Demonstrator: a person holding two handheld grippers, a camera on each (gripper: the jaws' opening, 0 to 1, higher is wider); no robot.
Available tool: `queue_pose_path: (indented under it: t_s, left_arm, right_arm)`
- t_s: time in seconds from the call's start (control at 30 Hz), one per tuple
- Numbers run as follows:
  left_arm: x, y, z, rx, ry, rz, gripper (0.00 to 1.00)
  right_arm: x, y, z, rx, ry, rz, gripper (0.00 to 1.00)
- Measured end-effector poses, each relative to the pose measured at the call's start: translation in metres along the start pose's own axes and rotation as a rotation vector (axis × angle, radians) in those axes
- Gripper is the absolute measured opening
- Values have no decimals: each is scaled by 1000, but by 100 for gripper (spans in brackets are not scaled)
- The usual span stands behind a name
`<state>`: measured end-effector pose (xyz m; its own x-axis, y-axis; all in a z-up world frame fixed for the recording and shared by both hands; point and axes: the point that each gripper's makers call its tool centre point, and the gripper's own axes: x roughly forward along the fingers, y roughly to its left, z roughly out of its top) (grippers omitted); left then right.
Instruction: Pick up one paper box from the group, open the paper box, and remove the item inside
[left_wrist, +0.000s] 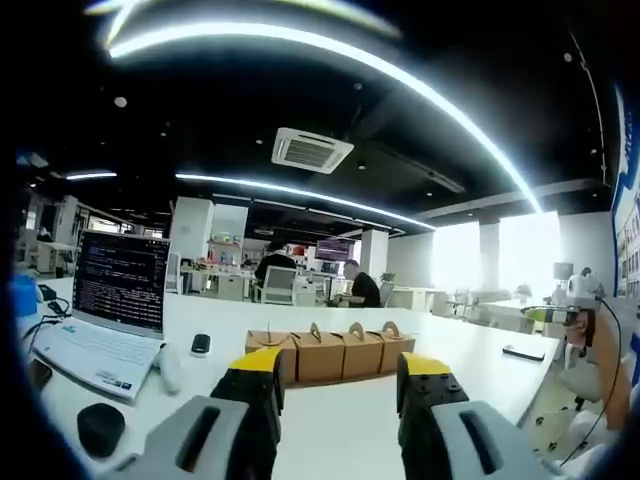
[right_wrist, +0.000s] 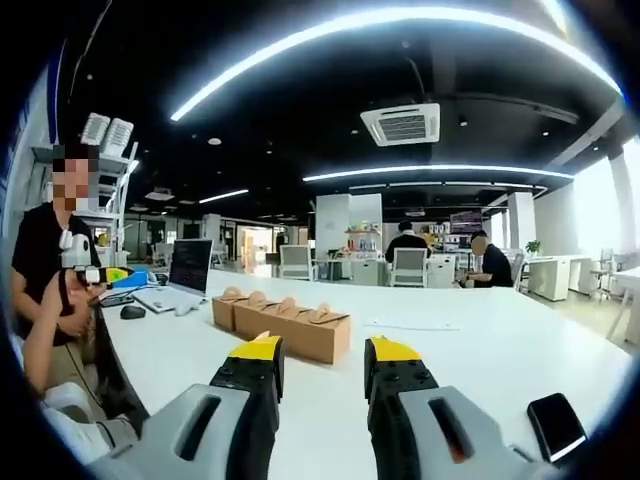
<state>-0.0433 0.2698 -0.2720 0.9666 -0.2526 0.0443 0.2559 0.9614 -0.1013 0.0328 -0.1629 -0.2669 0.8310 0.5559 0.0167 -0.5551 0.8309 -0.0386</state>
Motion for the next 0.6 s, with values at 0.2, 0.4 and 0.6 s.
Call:
queue_pose_path:
  t_s: [0.2,0.4,0.6]
  left_arm:
    - [0,1,1,-2,-3,1,46]
    - [-1,-2,6,-2,-12,-5,46]
    - [-2,-1,6,9,-15,0,46]
  right_arm:
    - [0,0,1,1,-4,2,33]
    - [-2,1,4,-16,-5,-1,33]
    - [-1,-10,-3,-12,18,-23,33]
